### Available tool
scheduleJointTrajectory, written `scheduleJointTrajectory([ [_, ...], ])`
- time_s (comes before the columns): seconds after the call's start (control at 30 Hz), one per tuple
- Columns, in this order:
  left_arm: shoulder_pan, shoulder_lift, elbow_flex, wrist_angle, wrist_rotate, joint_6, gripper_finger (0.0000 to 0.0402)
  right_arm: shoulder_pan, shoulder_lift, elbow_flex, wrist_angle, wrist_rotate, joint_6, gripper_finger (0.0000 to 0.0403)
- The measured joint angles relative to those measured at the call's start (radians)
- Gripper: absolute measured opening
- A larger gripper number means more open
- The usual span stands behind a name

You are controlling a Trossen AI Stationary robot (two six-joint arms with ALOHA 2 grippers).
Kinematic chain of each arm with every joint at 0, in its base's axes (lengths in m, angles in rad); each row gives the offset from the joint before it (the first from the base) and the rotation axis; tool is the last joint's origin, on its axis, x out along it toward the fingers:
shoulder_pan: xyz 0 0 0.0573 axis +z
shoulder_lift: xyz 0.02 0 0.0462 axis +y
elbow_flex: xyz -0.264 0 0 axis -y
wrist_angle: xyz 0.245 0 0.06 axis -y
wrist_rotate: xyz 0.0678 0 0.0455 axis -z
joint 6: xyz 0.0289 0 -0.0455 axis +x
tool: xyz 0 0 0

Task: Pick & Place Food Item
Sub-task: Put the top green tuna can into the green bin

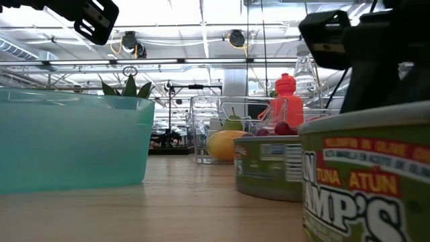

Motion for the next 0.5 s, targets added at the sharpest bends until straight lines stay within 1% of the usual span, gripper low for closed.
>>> scheduleJointTrajectory([
  [0.1,0.0,0.0,0.0,-0.001,0.0,0.044,0.0049,-0.03,0.0,-0.009,0.012,-0.002,0.099,0.0008],
  [0.17,0.0,0.016,0.0,0.0,-0.002,0.071,0.0049,-0.049,-0.002,-0.01,0.016,-0.02,0.14,0.0004],
  [0.3,0.001,0.082,-0.001,0.006,-0.012,0.076,0.0049,-0.077,-0.003,-0.01,0.063,-0.096,0.152,0.0001],
  [0.43,0.003,0.157,-0.001,0.064,-0.073,0.124,0.0049,-0.089,-0.004,-0.002,0.071,-0.111,0.151,0.0],
  [0.5,0.004,0.183,0.011,0.086,-0.081,0.154,0.0049,-0.095,-0.014,-0.002,0.065,-0.12,0.151,0.0],
])
